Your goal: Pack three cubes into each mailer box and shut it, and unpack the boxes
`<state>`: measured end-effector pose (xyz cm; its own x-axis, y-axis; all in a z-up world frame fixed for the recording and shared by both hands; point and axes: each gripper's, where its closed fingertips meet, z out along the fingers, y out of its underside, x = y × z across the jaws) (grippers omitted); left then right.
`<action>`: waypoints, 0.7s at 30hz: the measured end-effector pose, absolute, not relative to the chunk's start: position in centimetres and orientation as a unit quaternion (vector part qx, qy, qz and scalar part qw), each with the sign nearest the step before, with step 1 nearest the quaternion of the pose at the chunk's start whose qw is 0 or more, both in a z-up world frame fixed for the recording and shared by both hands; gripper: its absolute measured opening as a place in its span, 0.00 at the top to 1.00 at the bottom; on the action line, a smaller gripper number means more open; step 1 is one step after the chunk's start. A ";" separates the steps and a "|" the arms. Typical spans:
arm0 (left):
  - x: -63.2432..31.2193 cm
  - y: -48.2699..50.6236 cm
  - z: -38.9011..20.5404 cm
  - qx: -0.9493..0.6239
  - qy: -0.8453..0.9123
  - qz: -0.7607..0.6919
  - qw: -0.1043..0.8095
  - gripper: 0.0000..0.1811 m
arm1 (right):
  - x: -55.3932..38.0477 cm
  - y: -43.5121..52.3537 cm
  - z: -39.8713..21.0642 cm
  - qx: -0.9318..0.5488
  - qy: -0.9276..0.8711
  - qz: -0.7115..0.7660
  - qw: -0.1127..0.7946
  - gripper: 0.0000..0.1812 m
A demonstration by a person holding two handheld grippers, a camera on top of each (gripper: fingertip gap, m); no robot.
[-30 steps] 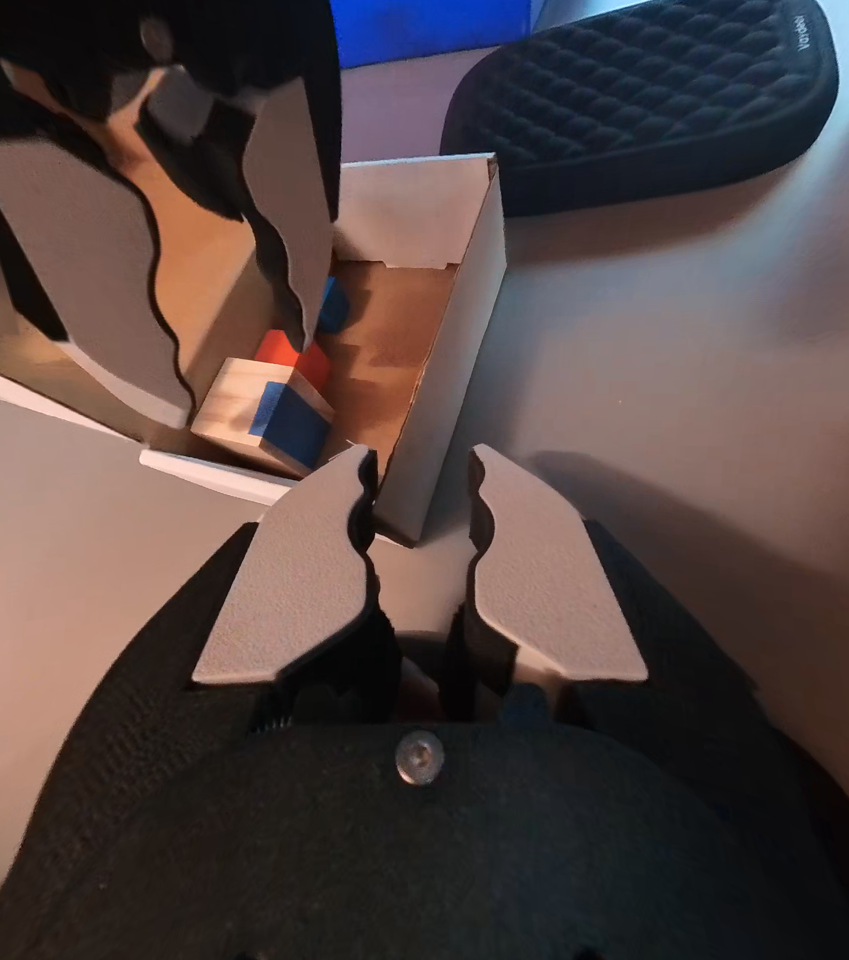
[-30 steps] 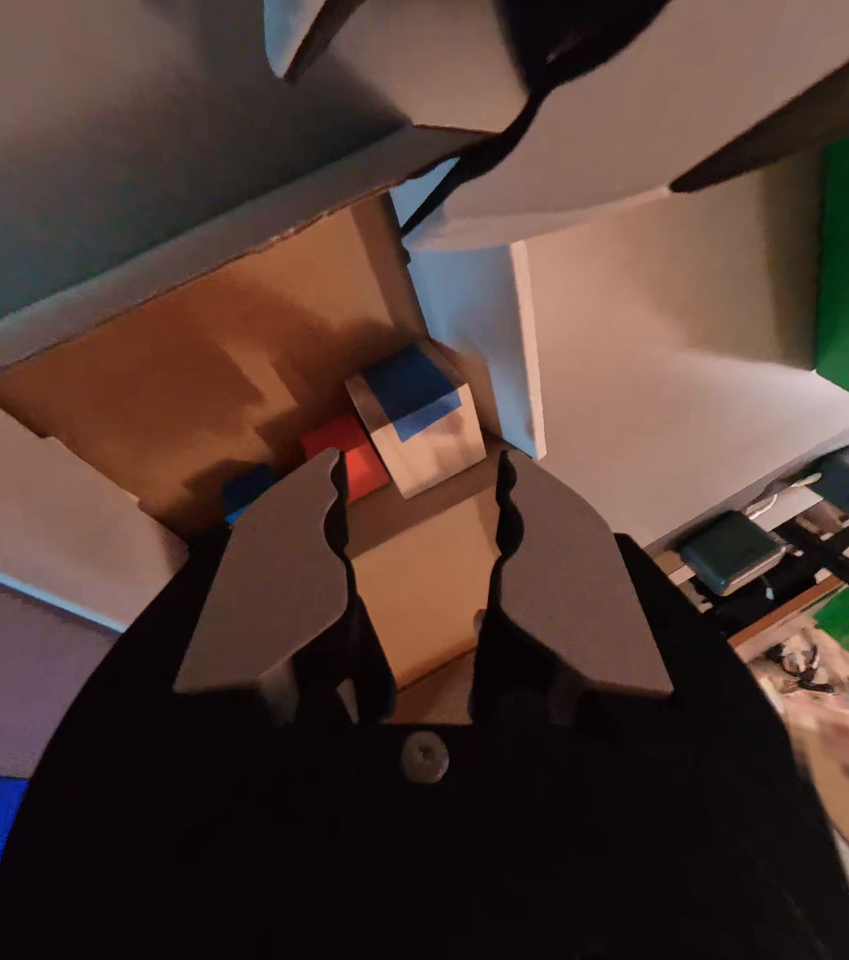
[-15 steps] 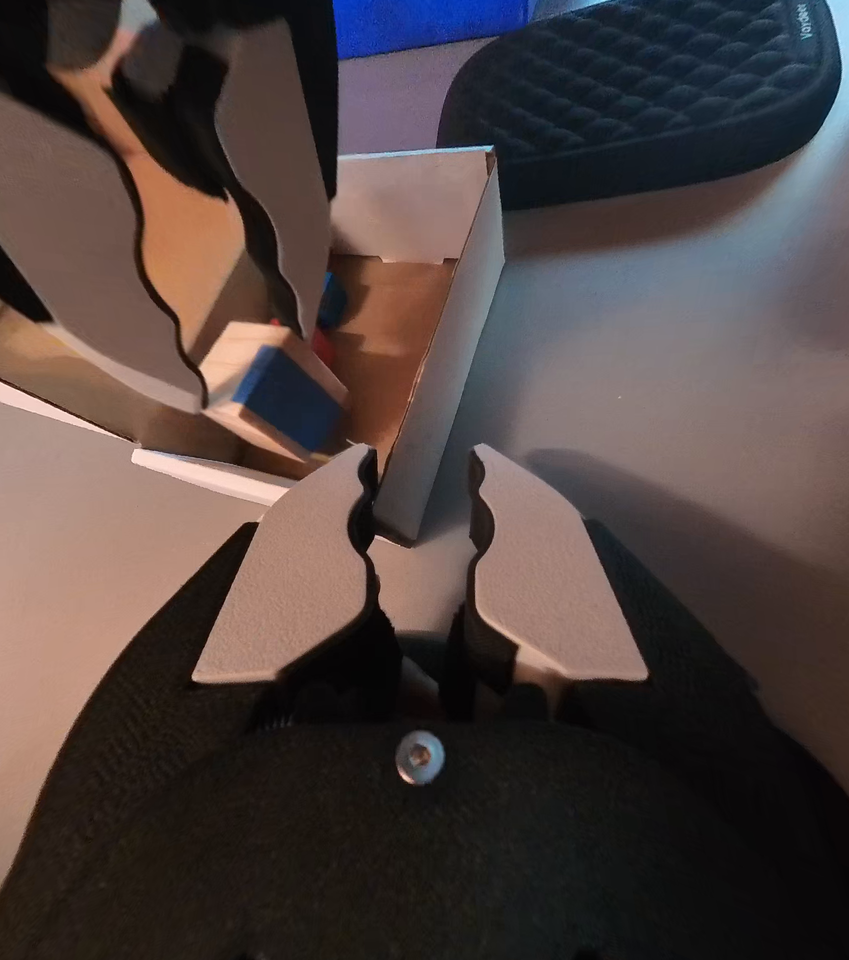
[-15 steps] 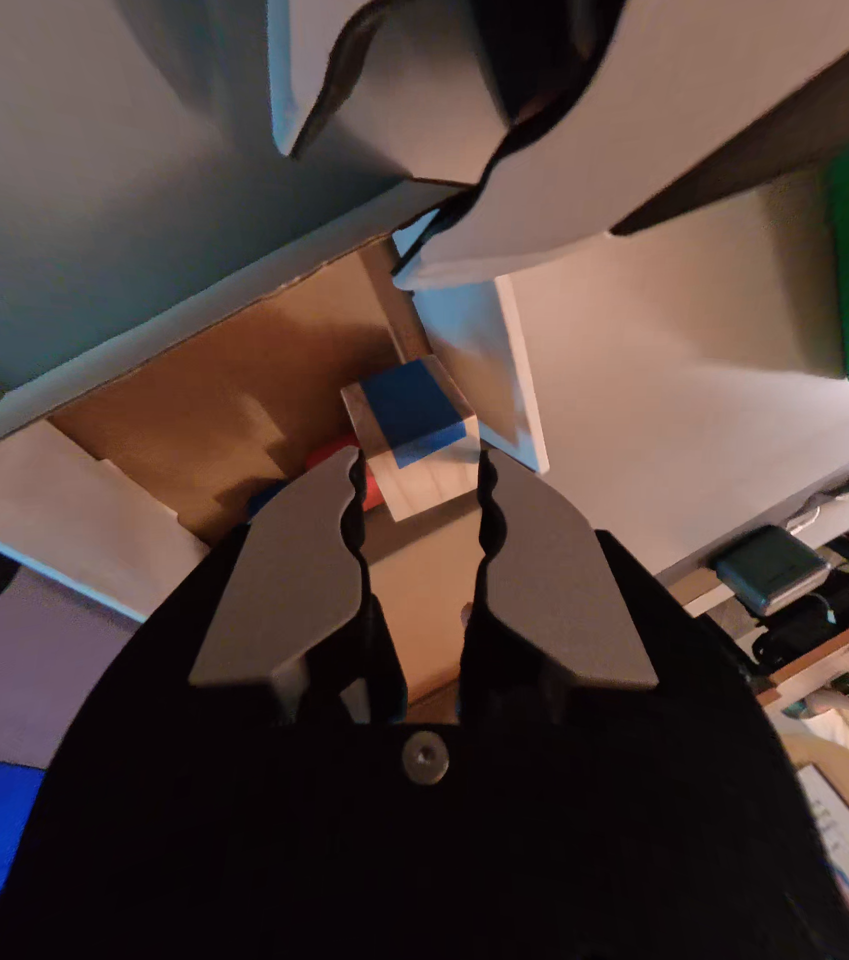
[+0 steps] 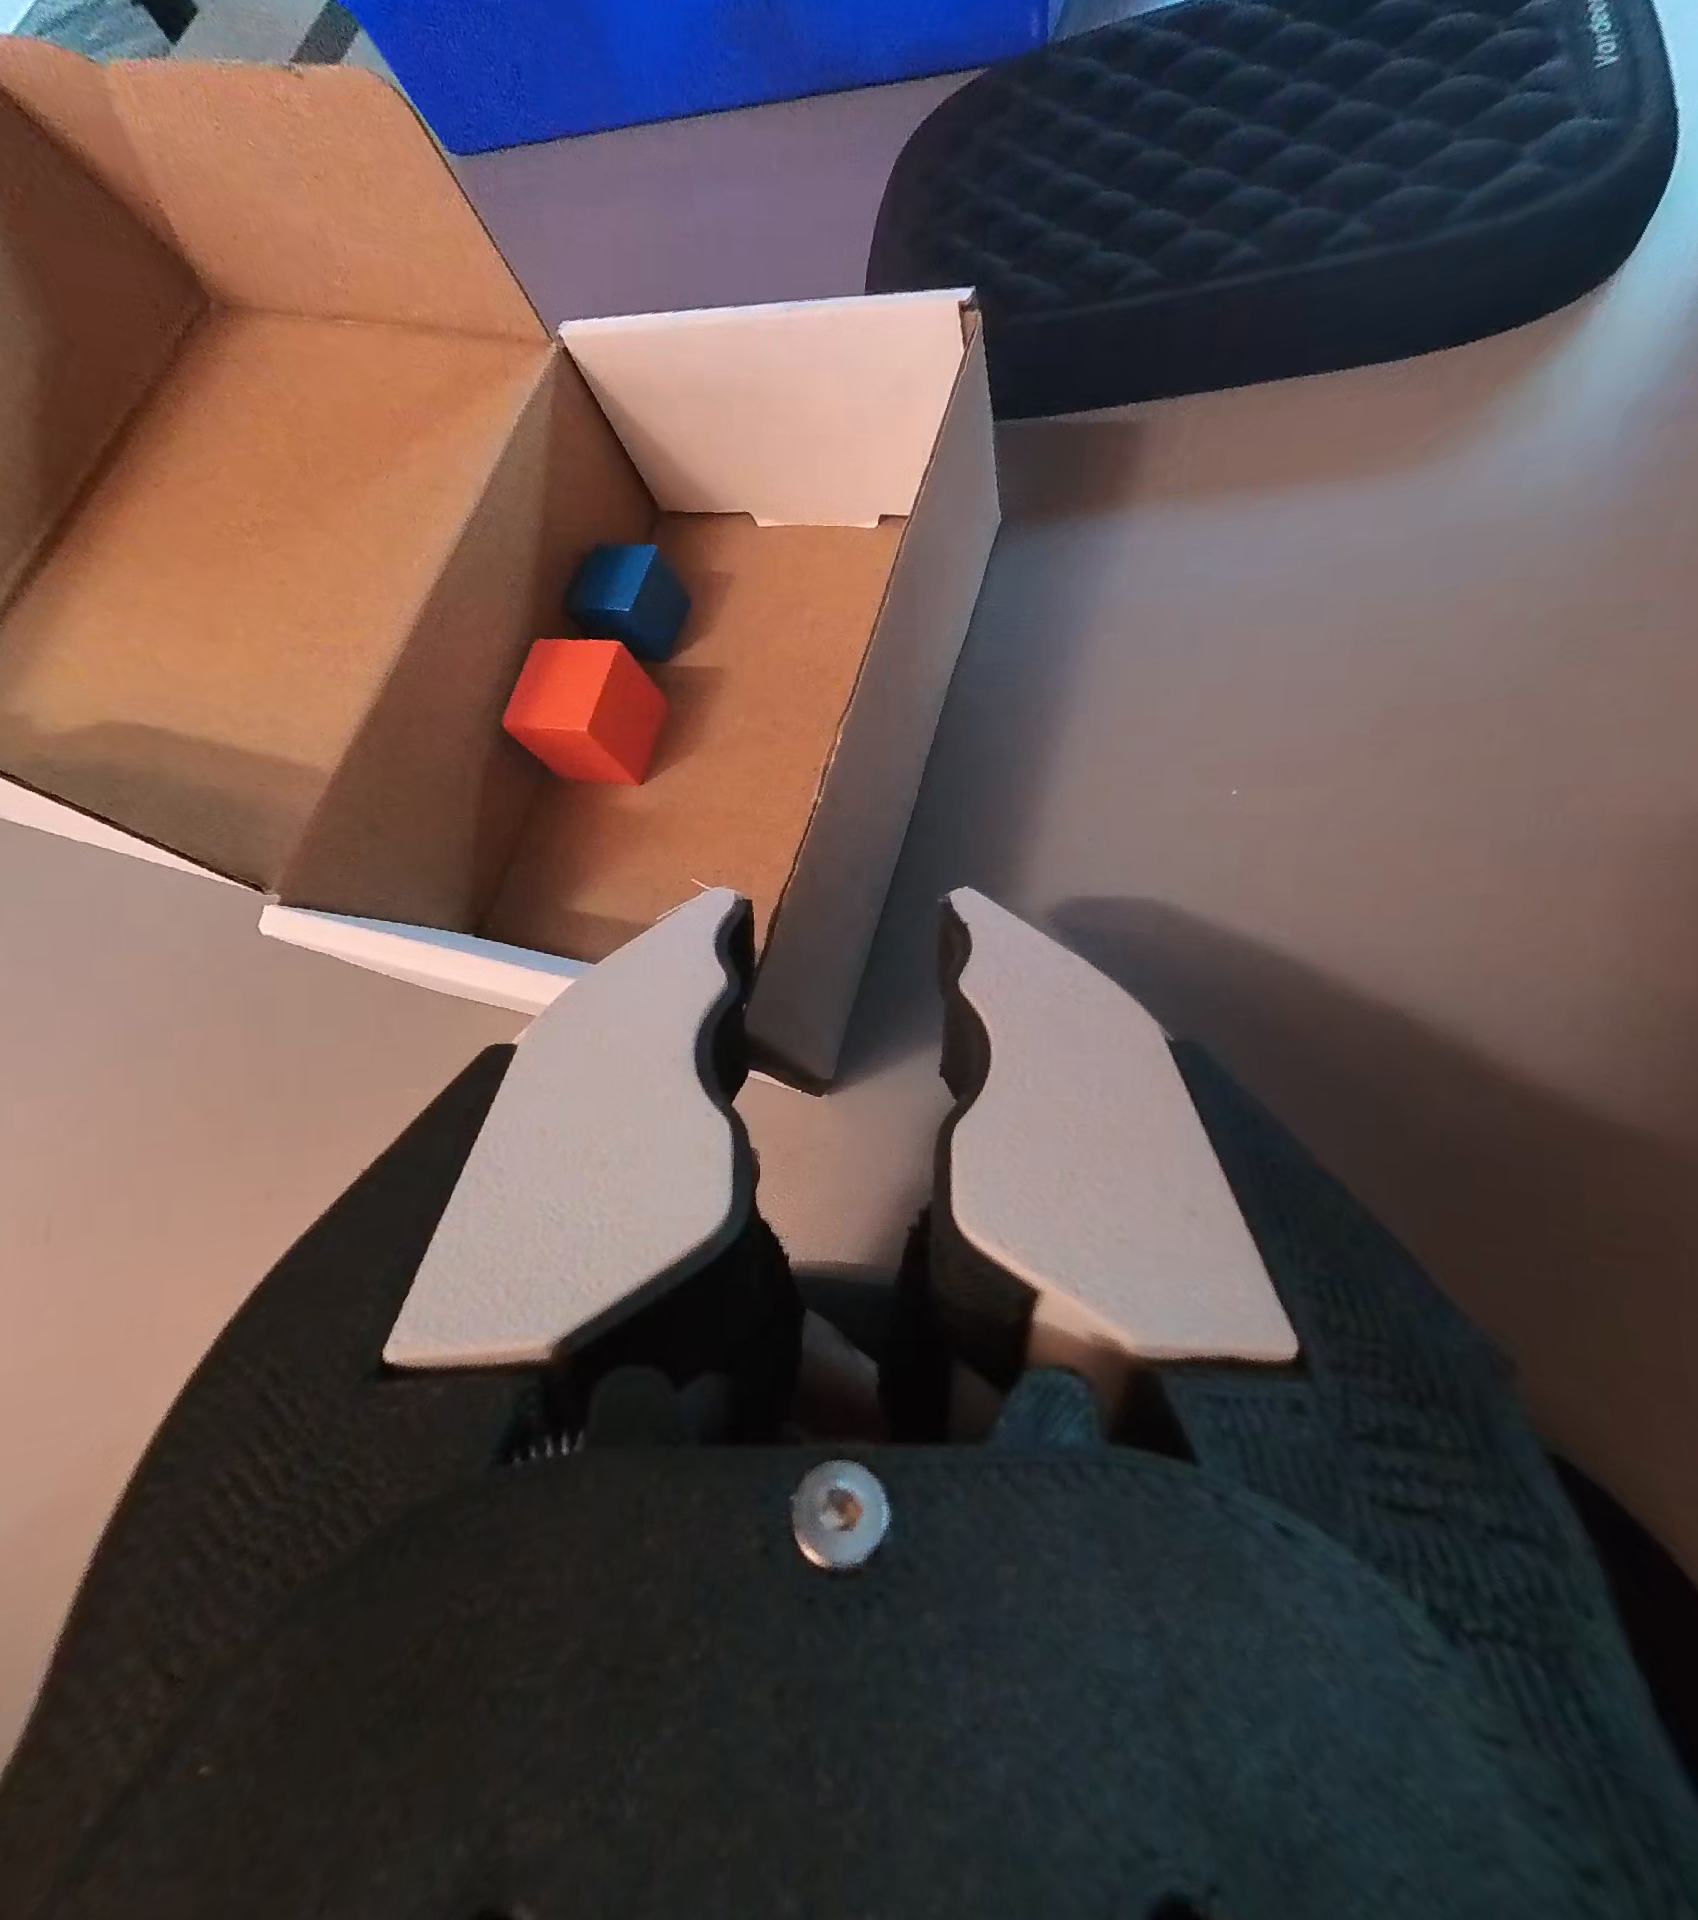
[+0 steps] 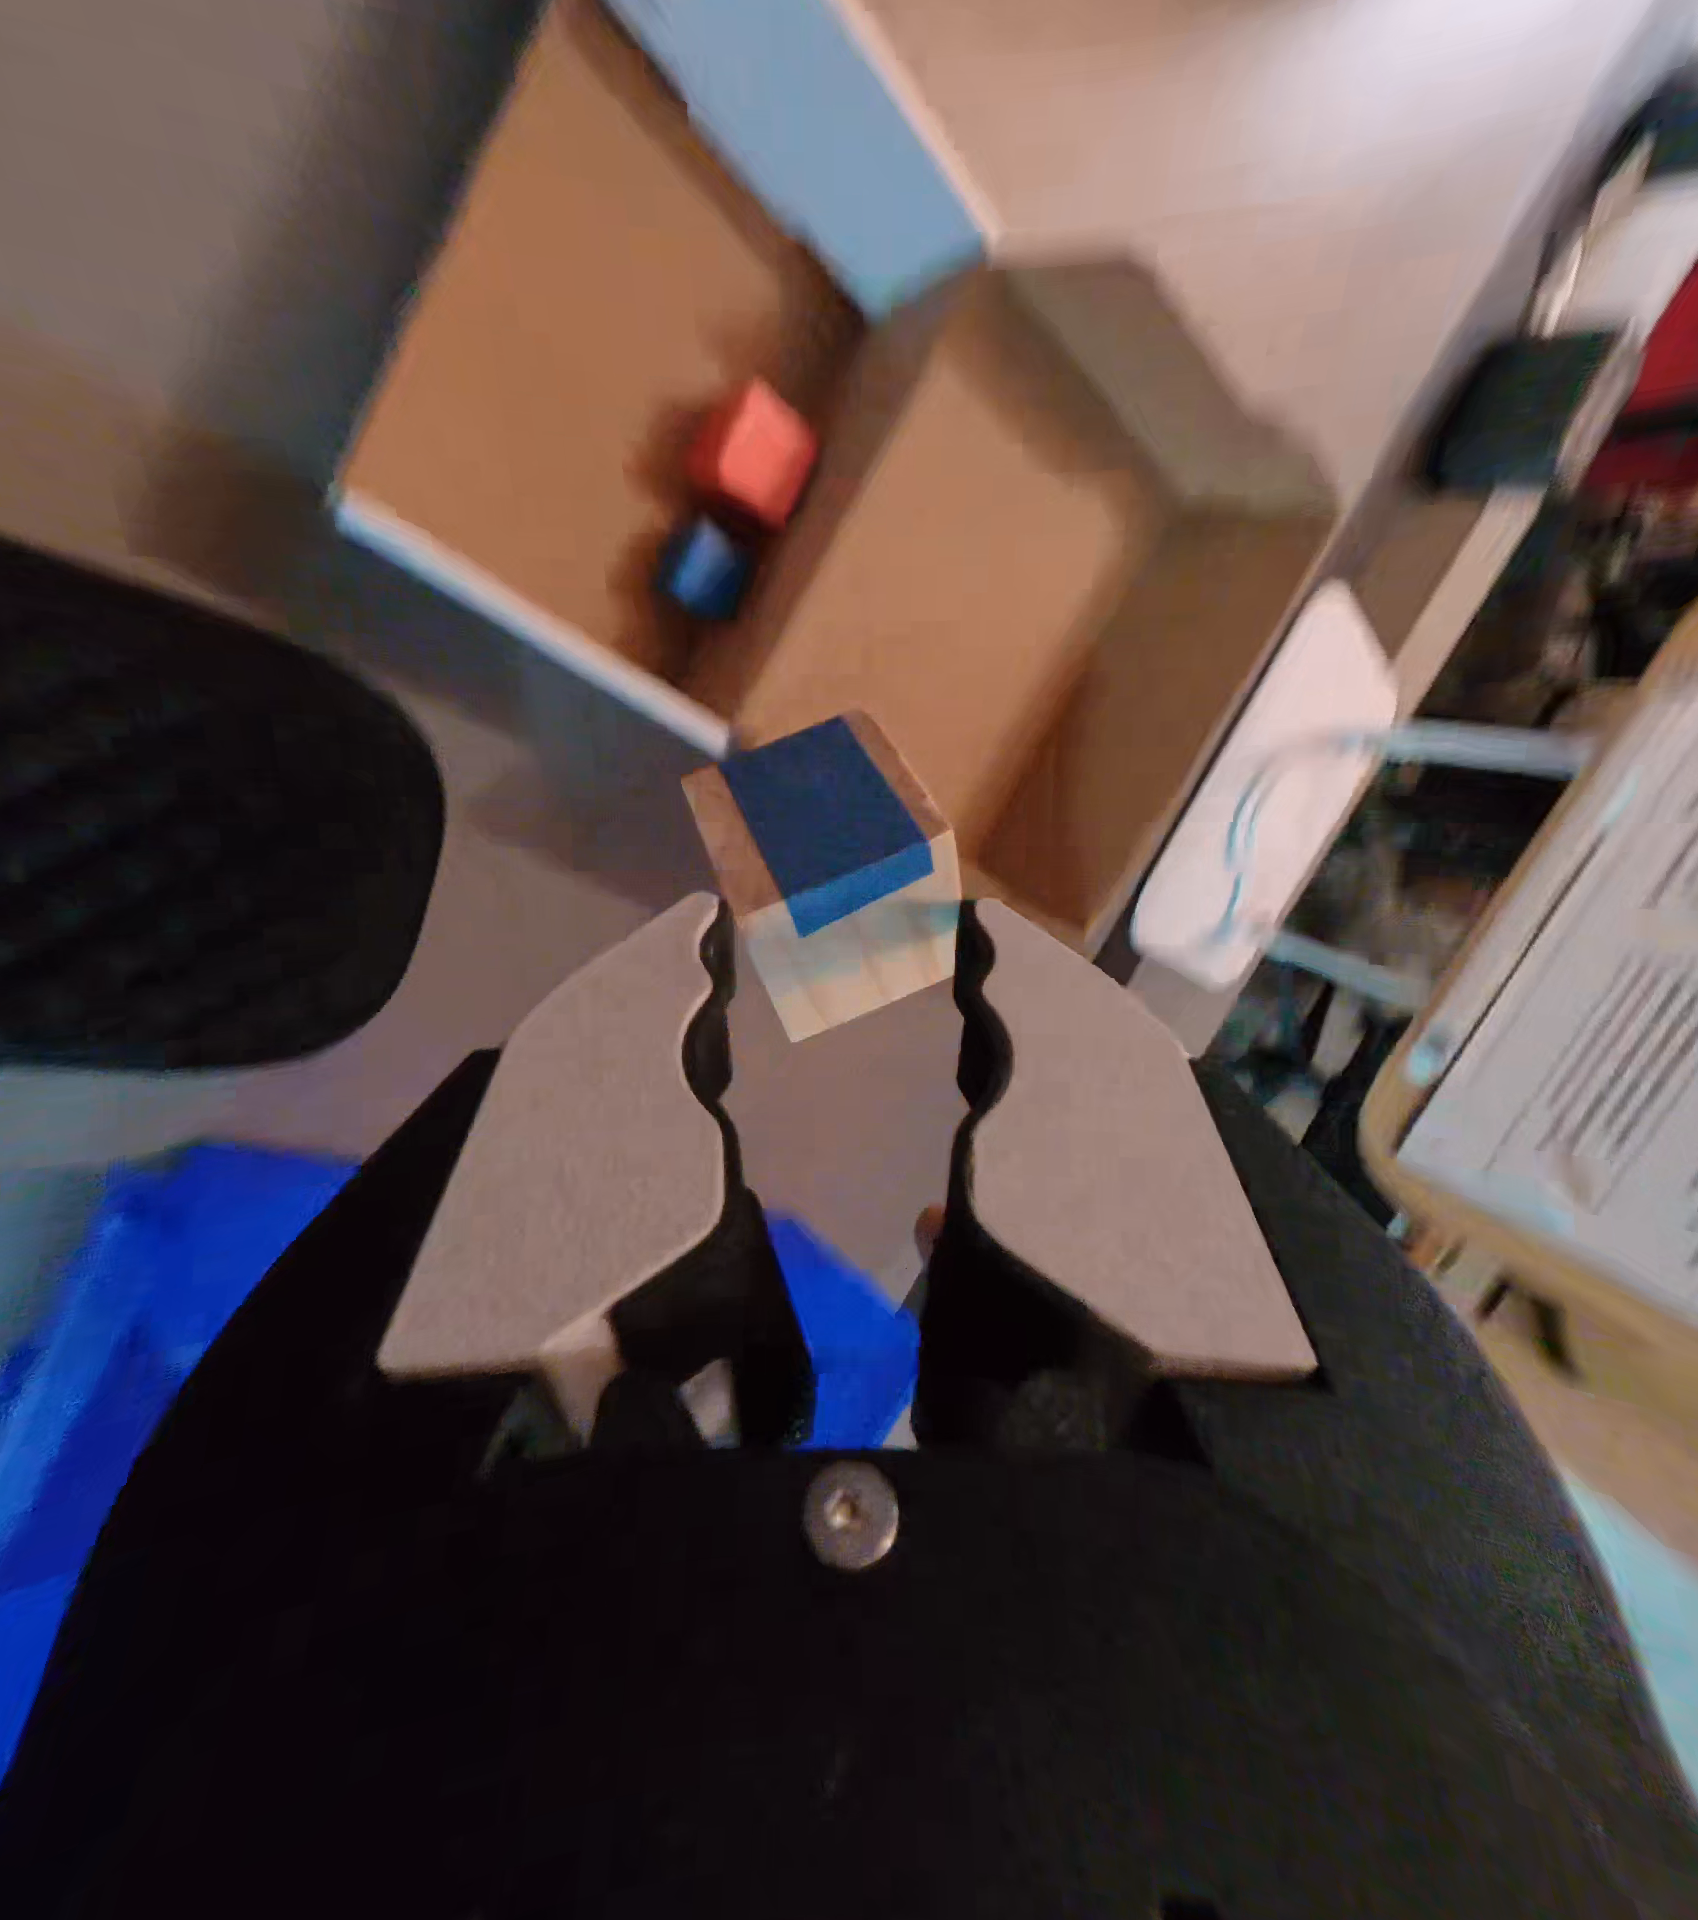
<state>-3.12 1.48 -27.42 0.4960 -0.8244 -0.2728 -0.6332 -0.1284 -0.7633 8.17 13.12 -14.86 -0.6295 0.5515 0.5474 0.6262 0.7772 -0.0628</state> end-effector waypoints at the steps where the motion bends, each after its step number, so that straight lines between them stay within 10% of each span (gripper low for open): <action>1: -3.1 1.5 -27.4 -0.743 0.490 -0.108 0.442 0.82 | 10.2 14.1 -14.6 -0.361 -0.887 -0.078 0.276 0.77; 10: -3.1 1.5 -27.5 -0.743 0.491 -0.107 0.442 0.82 | 29.5 21.5 -18.7 -0.672 -0.706 -0.190 0.117 0.77; 21: -3.0 1.4 -27.5 -0.742 0.493 -0.110 0.441 0.82 | 36.0 24.4 -27.2 -0.719 -0.654 -0.236 -0.004 0.77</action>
<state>-3.04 1.42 -27.46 0.4903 -0.8280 -0.2719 -0.6345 -0.1253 -0.7627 36.02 24.40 -27.23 0.0341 0.9421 0.3336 0.9380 -0.1453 0.3147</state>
